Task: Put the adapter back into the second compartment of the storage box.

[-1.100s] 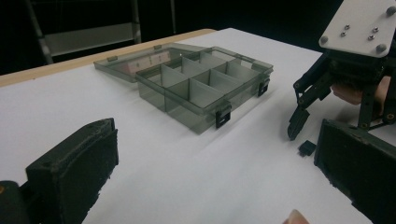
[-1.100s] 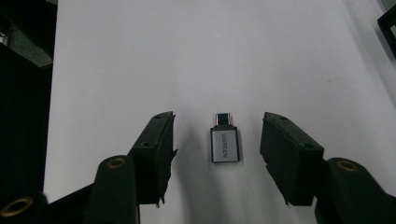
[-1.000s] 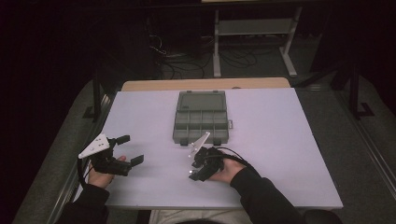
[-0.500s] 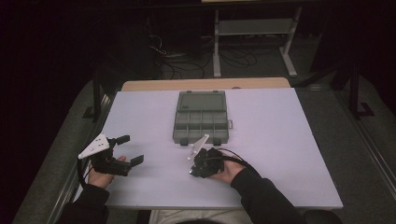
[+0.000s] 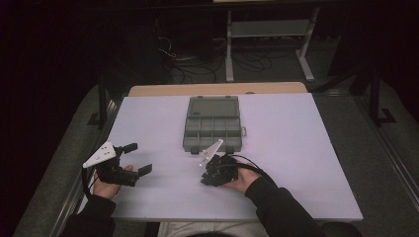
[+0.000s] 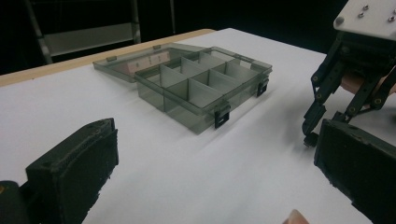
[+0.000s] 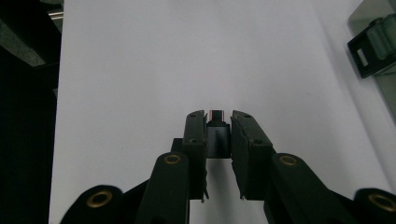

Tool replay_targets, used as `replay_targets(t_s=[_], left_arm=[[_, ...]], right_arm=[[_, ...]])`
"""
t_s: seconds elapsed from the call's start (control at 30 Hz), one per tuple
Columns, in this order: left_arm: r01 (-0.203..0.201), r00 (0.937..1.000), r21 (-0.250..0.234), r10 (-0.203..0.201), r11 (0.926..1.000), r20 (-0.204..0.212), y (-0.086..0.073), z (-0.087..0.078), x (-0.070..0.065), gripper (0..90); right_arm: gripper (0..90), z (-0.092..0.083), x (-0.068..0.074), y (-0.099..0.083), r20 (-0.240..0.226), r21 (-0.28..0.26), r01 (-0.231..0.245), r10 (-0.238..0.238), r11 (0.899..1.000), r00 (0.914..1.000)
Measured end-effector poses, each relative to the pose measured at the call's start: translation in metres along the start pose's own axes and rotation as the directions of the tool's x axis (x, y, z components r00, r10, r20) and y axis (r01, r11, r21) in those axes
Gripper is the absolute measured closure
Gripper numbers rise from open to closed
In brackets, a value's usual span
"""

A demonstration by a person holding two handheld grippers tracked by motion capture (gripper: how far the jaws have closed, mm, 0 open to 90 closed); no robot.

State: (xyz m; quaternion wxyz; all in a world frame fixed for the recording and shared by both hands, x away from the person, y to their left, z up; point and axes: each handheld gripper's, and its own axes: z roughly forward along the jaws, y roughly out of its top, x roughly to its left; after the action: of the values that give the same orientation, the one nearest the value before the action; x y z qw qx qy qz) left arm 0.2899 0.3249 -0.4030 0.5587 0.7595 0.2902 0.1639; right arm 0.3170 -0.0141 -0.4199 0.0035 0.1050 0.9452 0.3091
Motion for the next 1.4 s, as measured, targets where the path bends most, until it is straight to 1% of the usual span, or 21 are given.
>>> replay_targets(t_s=[0.1,0.3,0.5,0.63,0.9,1.03,1.17,1.27,1.33,1.4], left_arm=[[0.001,1.0,0.0,-0.001,1.0,0.001,0.0,0.0,0.0,0.0],[0.003,1.0,0.0,-0.003,1.0,0.0,0.0,0.0,0.0,0.0],[0.005,1.0,-0.001,-0.005,1.0,0.0,0.0,0.0,0.0,0.0],[0.003,1.0,-0.001,-0.003,1.0,0.0,0.0,0.0,0.001,0.0],[0.004,1.0,-0.001,-0.004,1.0,0.002,0.0,0.001,0.001,0.0],[0.006,1.0,-0.003,-0.006,1.0,0.002,0.0,0.0,0.001,0.0],[0.005,1.0,-0.002,-0.005,1.0,0.003,0.0,0.001,0.001,0.0],[0.007,1.0,-0.004,-0.007,1.0,0.002,0.0,0.0,0.001,0.0],[0.007,1.0,-0.004,-0.007,1.0,0.001,0.0,0.0,0.001,0.0],[0.006,1.0,-0.004,-0.006,1.0,0.002,0.0,0.0,0.001,0.0]], right_arm=[[74.7,-0.003,-0.001,0.001,0.004,-0.006,0.002,-0.002,1.0,1.0],[74.7,-0.009,-0.003,0.001,0.004,-0.019,-0.011,0.011,1.0,0.9999],[74.7,-0.02,-0.007,0.004,0.022,-0.04,-0.016,0.017,0.999,0.9996],[74.9,-0.025,-0.008,0.006,0.039,-0.043,-0.005,0.007,0.999,0.9992],[74.9,-0.034,-0.013,0.011,0.052,-0.053,-0.009,0.012,0.999,0.9986],[74.9,-0.039,-0.017,0.016,0.061,-0.066,-0.007,0.011,0.998,0.9981],[74.9,-0.041,-0.02,0.019,0.065,-0.073,-0.01,0.015,0.997,0.9978],[74.9,-0.042,-0.025,0.025,0.068,-0.072,-0.007,0.012,0.997,0.9976],[74.9,-0.043,-0.026,0.026,0.069,-0.069,-0.012,0.017,0.998,0.9975],[74.9,-0.044,-0.027,0.029,0.073,-0.069,-0.007,0.012,0.998,0.9973]])
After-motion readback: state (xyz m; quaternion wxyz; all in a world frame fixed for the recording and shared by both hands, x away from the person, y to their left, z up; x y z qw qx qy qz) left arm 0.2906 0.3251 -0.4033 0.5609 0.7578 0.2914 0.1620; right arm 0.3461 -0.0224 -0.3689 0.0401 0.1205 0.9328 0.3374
